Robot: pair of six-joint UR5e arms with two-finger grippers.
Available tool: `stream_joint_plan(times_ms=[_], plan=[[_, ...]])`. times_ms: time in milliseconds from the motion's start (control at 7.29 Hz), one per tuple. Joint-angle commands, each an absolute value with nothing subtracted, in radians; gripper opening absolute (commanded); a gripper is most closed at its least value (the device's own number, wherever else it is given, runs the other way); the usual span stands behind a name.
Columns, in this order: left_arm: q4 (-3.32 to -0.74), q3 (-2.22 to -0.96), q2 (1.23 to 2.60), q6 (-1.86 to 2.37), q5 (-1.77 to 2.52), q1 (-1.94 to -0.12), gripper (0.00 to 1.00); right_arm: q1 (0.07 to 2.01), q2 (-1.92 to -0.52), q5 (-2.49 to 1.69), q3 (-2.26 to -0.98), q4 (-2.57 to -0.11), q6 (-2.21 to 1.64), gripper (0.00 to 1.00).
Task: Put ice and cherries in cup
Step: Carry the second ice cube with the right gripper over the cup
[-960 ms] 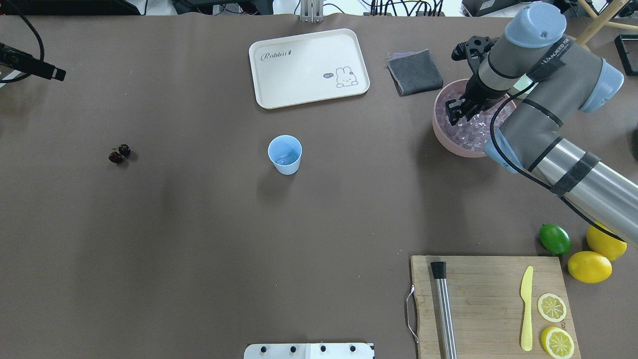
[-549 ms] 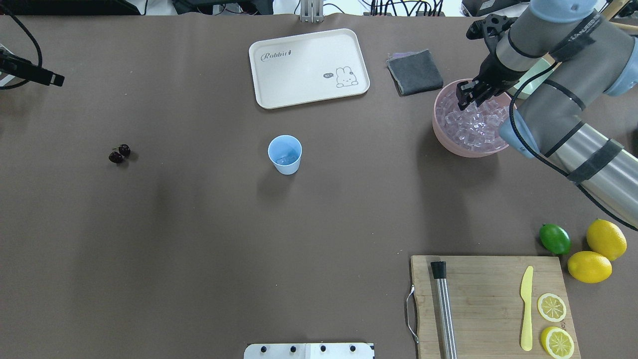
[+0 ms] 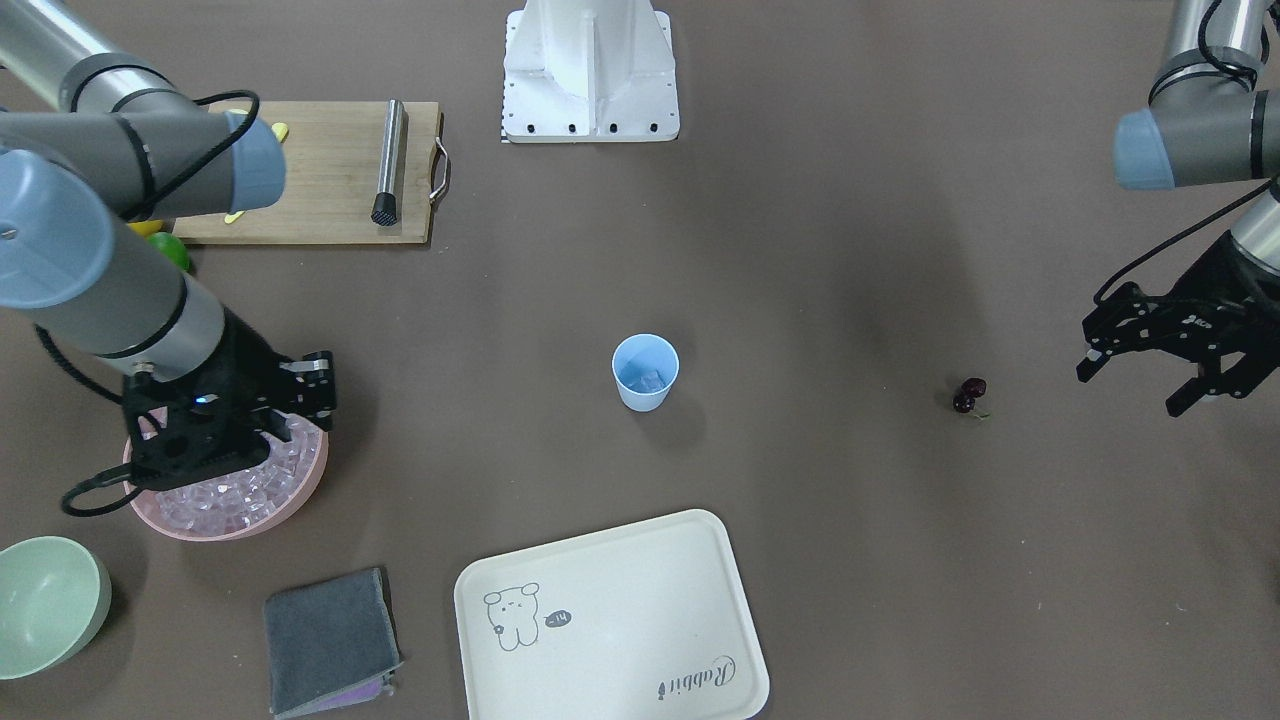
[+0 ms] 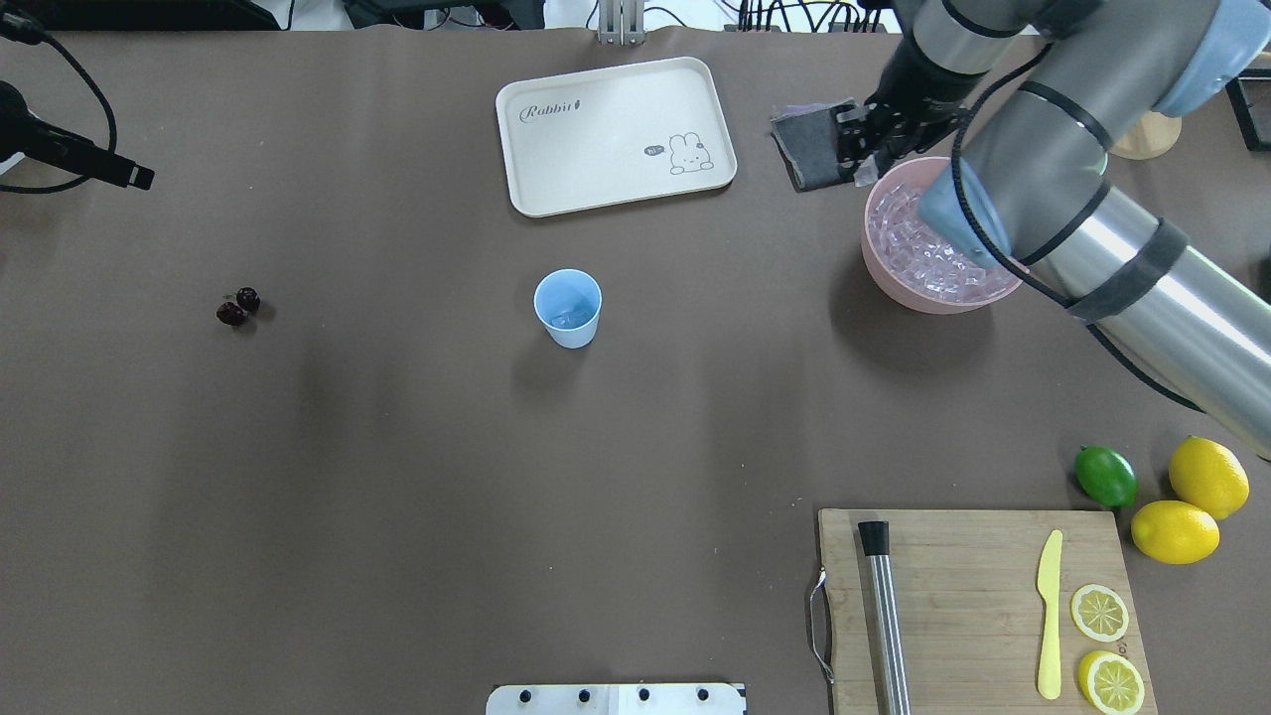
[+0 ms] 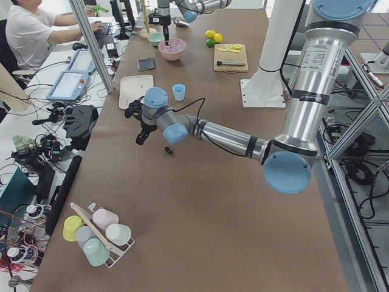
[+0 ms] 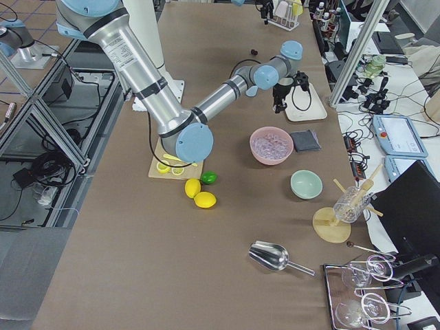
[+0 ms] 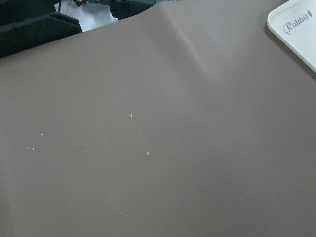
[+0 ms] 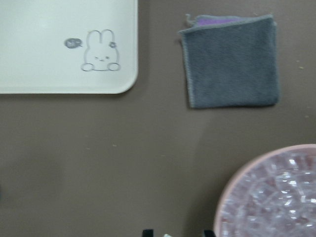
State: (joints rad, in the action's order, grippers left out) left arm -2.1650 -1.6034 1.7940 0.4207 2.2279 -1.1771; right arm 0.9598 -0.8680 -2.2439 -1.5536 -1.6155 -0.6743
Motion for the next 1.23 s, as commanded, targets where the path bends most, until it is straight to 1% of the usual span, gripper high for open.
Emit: stream_joint_plan(times_ms=[0, 137, 274, 411, 960, 1097], plan=[[-2.169, -1.534, 1.833, 0.423, 2.227, -1.16, 0.98, 0.821, -0.752, -2.141, -1.551, -1.623, -0.907, 0.0], [-2.171, -1.494, 1.853, 0.425, 2.212, -1.16, 0.98, 0.743, -0.676, -2.031, -1.473, -1.567, -1.022, 0.0], [-2.171, -1.493, 1.858, 0.429, 2.198, -1.141, 0.98, 0.692, -0.599, -1.992, -1.354, -1.467, -1.091, 0.0], [-2.171, -1.488, 1.859, 0.428, 2.198, -1.131, 0.98, 0.664, -0.577, -1.962, -1.315, -1.43, -1.109, 0.0], [-2.194, -1.5, 1.852, 0.445, 2.195, -1.126, 0.98, 0.585, -0.574, -1.875, -1.313, -1.428, -1.132, 0.0], [-2.194, -1.499, 1.852, 0.445, 2.195, -1.126, 0.98, 0.577, -0.575, -1.873, -1.315, -1.424, -1.134, 0.07]])
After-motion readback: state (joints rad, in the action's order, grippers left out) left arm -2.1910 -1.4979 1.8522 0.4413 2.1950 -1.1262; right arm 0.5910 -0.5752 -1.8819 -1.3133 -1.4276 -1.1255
